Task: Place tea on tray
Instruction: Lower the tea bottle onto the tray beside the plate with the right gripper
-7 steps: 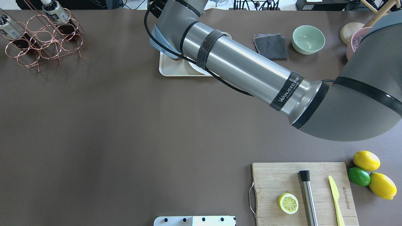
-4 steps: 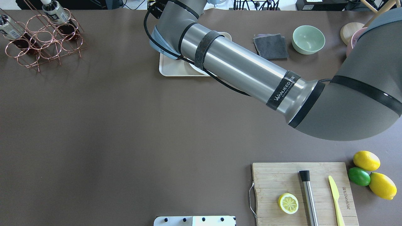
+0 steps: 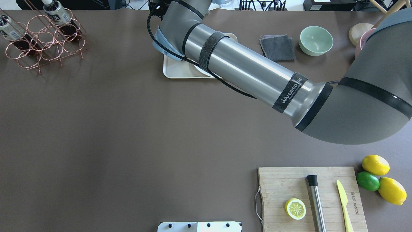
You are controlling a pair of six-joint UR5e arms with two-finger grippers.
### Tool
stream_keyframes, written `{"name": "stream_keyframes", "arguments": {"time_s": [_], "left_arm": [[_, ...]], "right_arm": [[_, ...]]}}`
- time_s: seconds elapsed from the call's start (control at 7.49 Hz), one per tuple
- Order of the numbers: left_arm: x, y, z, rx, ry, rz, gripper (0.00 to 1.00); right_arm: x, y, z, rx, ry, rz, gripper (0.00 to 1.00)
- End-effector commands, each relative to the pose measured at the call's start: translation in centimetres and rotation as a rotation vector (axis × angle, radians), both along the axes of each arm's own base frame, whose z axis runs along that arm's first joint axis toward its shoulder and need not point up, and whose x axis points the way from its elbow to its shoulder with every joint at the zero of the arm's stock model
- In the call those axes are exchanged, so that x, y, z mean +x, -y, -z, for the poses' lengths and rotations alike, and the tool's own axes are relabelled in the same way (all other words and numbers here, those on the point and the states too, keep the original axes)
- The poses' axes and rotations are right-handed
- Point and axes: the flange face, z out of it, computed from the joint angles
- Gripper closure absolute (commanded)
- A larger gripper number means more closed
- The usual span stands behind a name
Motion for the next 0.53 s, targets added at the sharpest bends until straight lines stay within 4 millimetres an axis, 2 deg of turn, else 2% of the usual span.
{"name": "stream_keyframes", "arguments": {"time_s": [0.0,0.13,0.27,0.4], "left_arm": [[-0.8,-1.2,0.0,0.003,0.001,0.021,0.03],[-2.1,-1.8,0.0,0.01,0.004,0.045,0.03],[-3.0,-2.5,-0.2,0.005,0.002,0.07,0.03],[-2.8,-3.3,-1.1,-0.008,-0.001,0.07,0.03]], "right_arm": [[5.7,-4.2,7.4,-0.041,0.02,0.02,0.0],[9.6,-5.3,8.2,-0.082,0.026,0.027,0.0],[13.2,-6.3,5.8,-0.09,-0.009,0.061,0.0],[17.8,-7.4,1.4,-0.098,-0.087,0.109,0.0]]}}
